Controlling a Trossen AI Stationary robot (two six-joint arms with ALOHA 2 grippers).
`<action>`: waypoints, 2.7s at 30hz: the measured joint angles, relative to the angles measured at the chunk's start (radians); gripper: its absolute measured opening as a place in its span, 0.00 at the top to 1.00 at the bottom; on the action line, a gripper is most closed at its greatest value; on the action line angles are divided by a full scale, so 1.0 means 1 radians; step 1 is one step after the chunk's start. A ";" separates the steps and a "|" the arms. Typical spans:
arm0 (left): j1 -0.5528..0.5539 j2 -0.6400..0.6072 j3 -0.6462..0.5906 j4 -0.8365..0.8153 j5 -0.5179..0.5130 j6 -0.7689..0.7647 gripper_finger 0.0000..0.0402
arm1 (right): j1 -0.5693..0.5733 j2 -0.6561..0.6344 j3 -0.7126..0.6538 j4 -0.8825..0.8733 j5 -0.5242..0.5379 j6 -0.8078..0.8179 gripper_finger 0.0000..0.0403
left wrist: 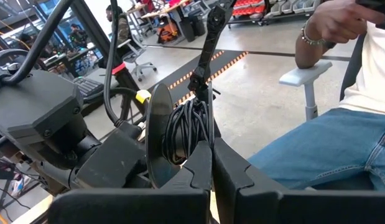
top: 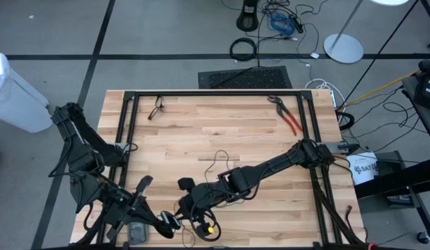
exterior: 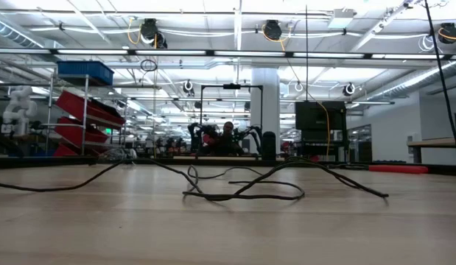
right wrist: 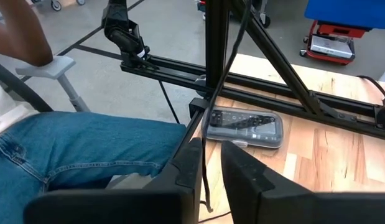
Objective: Coil cords
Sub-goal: Coil the black wire onto the spool
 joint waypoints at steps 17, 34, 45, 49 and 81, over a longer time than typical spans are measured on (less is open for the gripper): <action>0.000 0.000 0.000 0.000 0.000 0.000 1.00 | -0.007 0.015 0.000 0.014 0.000 -0.004 0.72; 0.000 0.000 0.000 -0.001 0.000 0.000 1.00 | 0.002 -0.010 0.000 -0.086 0.001 -0.072 1.00; 0.000 0.000 0.000 -0.077 0.000 -0.027 1.00 | 0.100 -0.093 0.000 -0.167 0.109 -0.093 1.00; 0.000 0.000 0.000 -0.085 0.000 -0.028 1.00 | 0.142 -0.125 0.000 -0.180 0.176 -0.107 1.00; 0.004 -0.017 0.000 -0.230 -0.093 -0.182 1.00 | 0.352 -0.187 0.024 -0.051 0.561 -0.331 1.00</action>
